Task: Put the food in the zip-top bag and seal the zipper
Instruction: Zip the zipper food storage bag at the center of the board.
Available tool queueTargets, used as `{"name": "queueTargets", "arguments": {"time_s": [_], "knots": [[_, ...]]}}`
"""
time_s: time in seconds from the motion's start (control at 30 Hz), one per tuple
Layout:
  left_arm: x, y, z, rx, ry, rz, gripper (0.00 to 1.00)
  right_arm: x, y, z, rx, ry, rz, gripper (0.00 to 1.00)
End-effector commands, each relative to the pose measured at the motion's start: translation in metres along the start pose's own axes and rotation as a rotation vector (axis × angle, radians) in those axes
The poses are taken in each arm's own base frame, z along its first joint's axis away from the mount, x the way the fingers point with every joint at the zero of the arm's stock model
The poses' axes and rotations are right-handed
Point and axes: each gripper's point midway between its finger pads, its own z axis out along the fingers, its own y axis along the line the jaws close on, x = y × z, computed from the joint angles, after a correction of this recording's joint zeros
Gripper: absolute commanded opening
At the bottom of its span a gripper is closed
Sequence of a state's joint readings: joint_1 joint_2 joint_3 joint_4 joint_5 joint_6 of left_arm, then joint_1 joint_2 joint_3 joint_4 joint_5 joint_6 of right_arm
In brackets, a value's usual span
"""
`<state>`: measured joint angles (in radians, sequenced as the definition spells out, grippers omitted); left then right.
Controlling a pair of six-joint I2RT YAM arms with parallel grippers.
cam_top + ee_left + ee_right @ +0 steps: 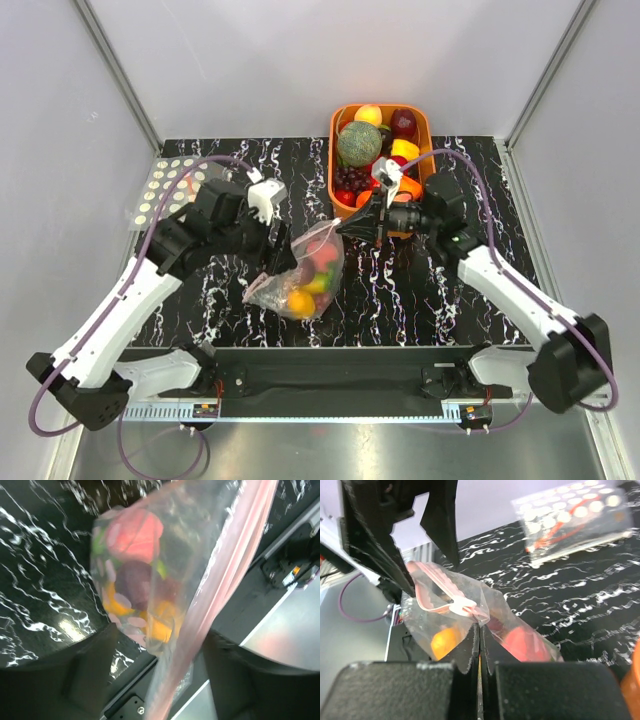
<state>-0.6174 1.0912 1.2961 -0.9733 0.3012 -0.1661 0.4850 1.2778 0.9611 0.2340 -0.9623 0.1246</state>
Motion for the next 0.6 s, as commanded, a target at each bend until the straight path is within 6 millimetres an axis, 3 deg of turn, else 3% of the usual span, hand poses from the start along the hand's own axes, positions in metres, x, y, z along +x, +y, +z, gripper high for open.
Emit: {"name": "queueTargets", "arguments": {"time_s": [0.0, 0.07, 0.1, 0.13, 0.17, 0.33, 0.57], "knots": [[-0.032, -0.001, -0.018, -0.034, -0.083, 0.043, 0.81, -0.026, 0.01, -0.016, 0.123, -0.053, -0.014, 0.0], [-0.042, -0.006, -0.021, -0.044, -0.098, 0.074, 0.85, -0.04, 0.012, -0.022, 0.2, -0.074, -0.007, 0.0], [-0.056, -0.014, -0.029, -0.053, -0.134, 0.112, 0.86, -0.03, 0.01, -0.025, 0.248, -0.03, 0.065, 0.0], [-0.054, -0.027, -0.027, -0.048, -0.114, 0.172, 0.87, -0.029, 0.009, -0.026, 0.283, -0.021, 0.092, 0.0], [-0.059, -0.021, -0.02, -0.119, -0.108, 0.192, 0.88, -0.032, 0.009, -0.026, 0.325, -0.022, 0.114, 0.0], [-0.079, -0.041, 0.007, -0.119, -0.11, 0.305, 0.88, -0.013, 0.006, -0.032, 0.419, -0.015, 0.291, 0.0], [-0.09, -0.03, 0.014, -0.217, -0.204, 0.526, 0.89, -0.004, 0.013, -0.045, 0.46, -0.063, 0.36, 0.0]]}}
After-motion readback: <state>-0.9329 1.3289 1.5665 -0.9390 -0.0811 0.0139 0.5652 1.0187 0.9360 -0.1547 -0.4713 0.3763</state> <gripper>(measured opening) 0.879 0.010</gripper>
